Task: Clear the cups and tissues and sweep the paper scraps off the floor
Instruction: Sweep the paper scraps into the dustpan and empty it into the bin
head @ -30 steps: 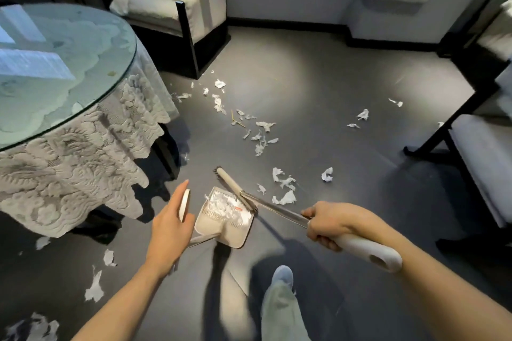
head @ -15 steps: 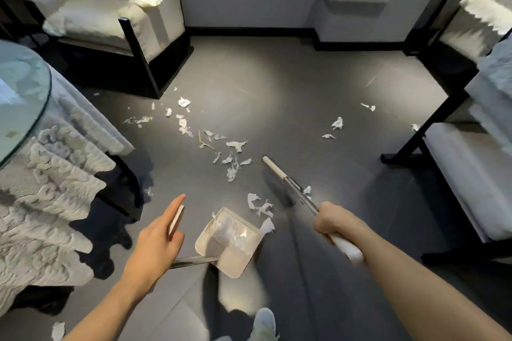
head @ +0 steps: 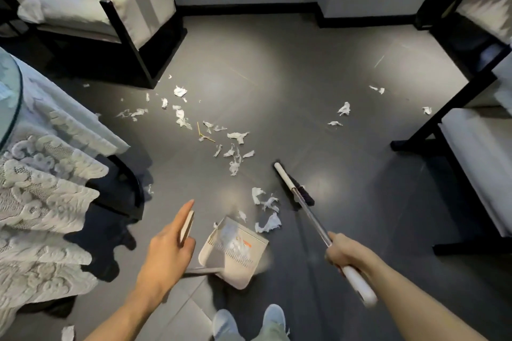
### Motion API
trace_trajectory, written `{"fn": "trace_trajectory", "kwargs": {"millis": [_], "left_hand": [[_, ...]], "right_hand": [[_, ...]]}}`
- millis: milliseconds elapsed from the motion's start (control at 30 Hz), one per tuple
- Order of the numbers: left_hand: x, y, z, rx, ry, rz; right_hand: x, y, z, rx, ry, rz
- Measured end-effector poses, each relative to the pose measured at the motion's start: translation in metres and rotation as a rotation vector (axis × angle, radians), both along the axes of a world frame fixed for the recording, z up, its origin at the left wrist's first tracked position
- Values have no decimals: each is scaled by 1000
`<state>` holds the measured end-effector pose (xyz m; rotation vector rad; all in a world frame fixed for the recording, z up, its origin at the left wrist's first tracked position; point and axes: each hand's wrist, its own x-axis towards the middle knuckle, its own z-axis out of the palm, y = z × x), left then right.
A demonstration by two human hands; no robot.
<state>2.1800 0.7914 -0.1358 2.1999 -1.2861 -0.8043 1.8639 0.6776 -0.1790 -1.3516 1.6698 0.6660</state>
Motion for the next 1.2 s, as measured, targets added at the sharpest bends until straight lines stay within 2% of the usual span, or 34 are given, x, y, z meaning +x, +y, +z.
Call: {"fn": "trace_trajectory", "kwargs": {"millis": [400, 567, 733, 867, 1200], "left_hand": [[-10, -35, -6, -32, 2, -57], [-4, -12, -6, -59, 24, -27], [-4, 26, 2, -86, 66, 26], [-12, 67, 15, -142, 51, 151], [-72, 221, 46, -234, -59, 569]], "right_hand": [[49, 66, 55, 218, -123, 214], [42, 72, 95, 198, -181, 141], [41, 80, 116, 140, -192, 180], [43, 83, 123, 115, -201, 238], [41, 124, 164, 57, -232, 742]]}}
